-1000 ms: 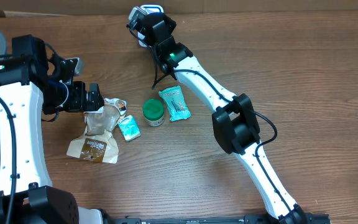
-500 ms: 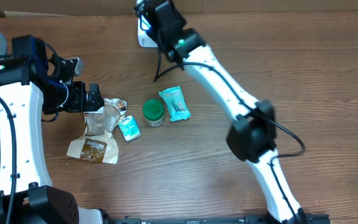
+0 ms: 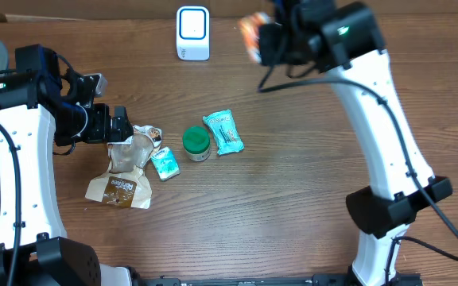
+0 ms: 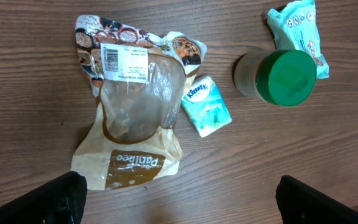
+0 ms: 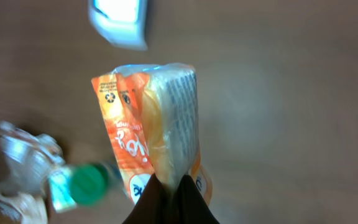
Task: Scan the item barcode
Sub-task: 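Carry orange pack rightward and set it on the table's right side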
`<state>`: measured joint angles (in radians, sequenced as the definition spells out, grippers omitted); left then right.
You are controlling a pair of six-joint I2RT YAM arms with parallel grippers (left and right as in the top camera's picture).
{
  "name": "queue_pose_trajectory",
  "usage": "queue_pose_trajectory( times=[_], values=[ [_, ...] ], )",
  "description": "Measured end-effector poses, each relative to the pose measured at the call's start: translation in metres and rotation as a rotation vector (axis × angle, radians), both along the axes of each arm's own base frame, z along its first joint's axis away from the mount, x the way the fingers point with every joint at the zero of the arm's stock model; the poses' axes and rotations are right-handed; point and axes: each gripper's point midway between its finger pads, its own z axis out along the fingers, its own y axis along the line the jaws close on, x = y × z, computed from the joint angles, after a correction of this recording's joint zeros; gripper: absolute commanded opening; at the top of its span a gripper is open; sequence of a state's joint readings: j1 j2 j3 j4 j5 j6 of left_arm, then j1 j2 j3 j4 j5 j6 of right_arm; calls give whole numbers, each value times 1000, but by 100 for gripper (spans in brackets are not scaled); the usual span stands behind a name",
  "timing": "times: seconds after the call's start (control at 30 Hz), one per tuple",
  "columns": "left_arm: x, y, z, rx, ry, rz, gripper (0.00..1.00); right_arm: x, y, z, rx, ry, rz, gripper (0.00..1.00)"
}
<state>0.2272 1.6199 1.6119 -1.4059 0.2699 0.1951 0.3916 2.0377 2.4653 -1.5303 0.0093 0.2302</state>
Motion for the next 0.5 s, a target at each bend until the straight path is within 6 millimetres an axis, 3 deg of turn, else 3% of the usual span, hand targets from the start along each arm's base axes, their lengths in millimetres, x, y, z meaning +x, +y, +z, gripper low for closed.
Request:
queue_pose_trajectory(
  times=[0.17,0.5],
  values=[
    [0,0,0,0,0,0,100,-10,-58,-27,-27,176,-149,4],
    [0,0,0,0,0,0,99,6,-149,-87,-3,344,-395,4]
  ],
)
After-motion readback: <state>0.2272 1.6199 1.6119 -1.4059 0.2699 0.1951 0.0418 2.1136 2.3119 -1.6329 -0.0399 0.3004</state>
